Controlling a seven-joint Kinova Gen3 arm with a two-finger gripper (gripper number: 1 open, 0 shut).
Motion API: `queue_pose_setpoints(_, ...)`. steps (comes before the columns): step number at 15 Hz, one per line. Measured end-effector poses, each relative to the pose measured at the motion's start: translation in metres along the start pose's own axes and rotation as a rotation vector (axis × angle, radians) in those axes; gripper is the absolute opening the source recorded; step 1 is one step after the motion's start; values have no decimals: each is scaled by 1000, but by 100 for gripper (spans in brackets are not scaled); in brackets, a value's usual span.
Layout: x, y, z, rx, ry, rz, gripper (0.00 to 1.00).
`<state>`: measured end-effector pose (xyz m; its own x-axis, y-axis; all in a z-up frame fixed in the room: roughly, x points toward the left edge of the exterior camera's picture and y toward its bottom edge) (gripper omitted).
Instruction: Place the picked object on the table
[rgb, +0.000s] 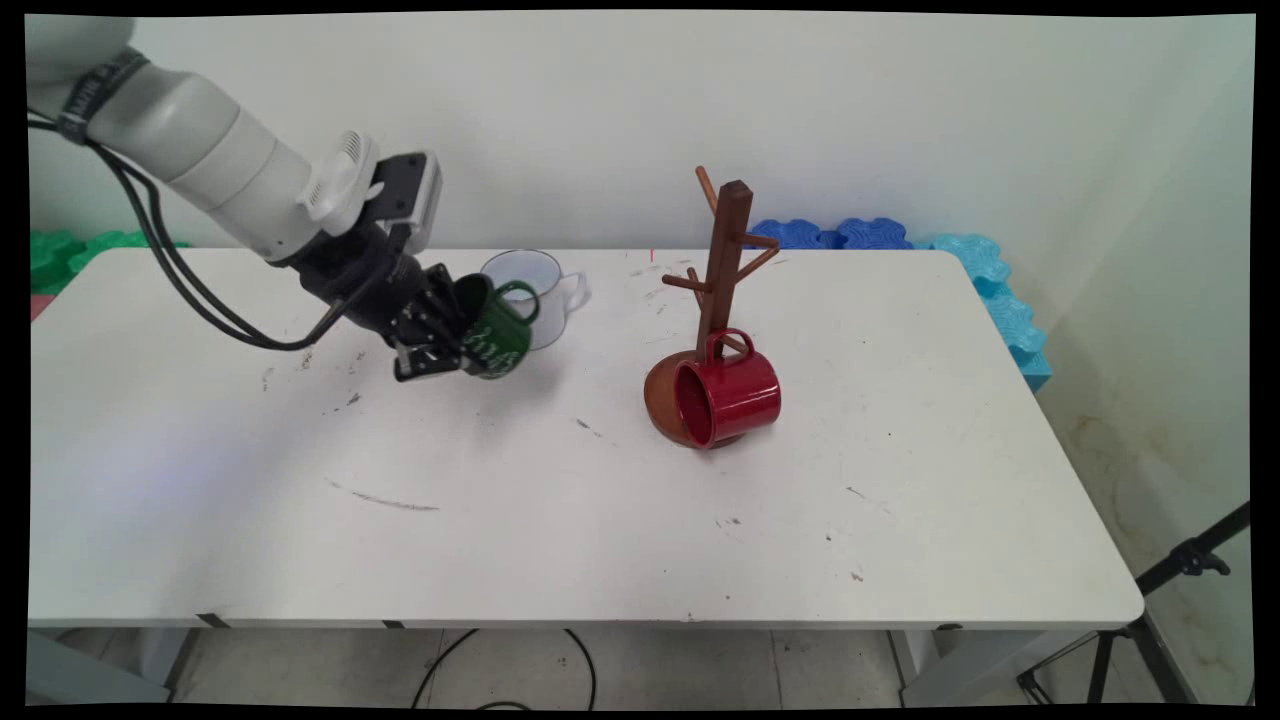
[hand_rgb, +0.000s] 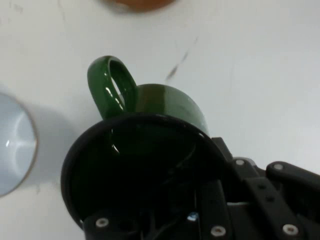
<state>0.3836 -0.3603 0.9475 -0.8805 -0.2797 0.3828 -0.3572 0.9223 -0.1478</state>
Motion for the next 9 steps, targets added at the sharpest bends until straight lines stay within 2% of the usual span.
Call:
queue_pose_setpoints(1,-3,-6,5,9,-34,27,0)
queue_pose_setpoints(5,-10,-23,25,25,-115,103,0)
queue_pose_setpoints(9,-10,-34,46,20,-168,162,0)
